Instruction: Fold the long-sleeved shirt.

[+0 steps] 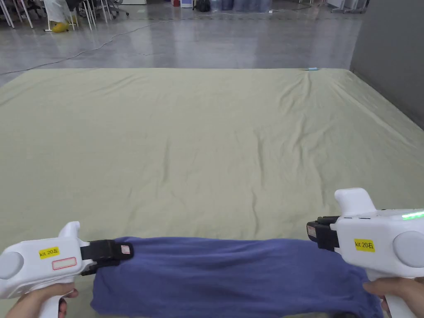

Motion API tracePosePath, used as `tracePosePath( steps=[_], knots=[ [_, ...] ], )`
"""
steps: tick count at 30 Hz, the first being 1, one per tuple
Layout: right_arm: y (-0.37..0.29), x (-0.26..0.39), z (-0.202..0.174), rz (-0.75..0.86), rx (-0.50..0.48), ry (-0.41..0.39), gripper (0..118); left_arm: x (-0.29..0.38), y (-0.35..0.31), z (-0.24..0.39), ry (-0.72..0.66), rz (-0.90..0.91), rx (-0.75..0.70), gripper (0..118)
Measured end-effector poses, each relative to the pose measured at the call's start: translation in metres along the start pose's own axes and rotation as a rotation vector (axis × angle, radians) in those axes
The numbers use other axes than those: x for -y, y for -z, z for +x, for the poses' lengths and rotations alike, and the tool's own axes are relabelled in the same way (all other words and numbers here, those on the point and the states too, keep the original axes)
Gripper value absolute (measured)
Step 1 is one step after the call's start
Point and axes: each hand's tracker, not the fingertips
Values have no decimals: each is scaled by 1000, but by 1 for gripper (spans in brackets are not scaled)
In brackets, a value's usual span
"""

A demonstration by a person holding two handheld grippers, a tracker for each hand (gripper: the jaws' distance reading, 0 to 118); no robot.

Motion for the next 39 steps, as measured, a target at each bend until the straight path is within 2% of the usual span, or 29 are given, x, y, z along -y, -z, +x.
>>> tracePosePath(
  steps=[4,10,14,17,23,25,27,31,35,39],
  knots=[
    [-4,0,-1,3,5,0,0,-14,-39,-11,0,61,-104,4],
    [-2,-2,2,1,3,-10,0,-33,-112,-45,-53,177,-352,4],
    [-2,-2,1,0,-5,-10,0,-31,-124,-42,-72,181,-345,4],
    [-2,-2,0,2,-10,-8,0,-25,-115,-13,-14,144,-262,4],
    [-2,-3,0,5,-19,-6,0,-13,-81,75,2,91,60,4],
    [-2,-2,1,7,-15,0,0,-8,-56,111,-46,40,125,4],
    [-1,-1,2,7,-15,5,0,-2,-28,140,-68,-16,115,4],
    [-2,0,2,1,-17,8,0,20,50,185,27,-131,97,4],
    [1,5,9,-3,-15,13,0,34,125,192,-12,-240,78,4],
    [0,7,11,-6,-10,17,0,51,175,194,40,-340,8,4]
  ],
)
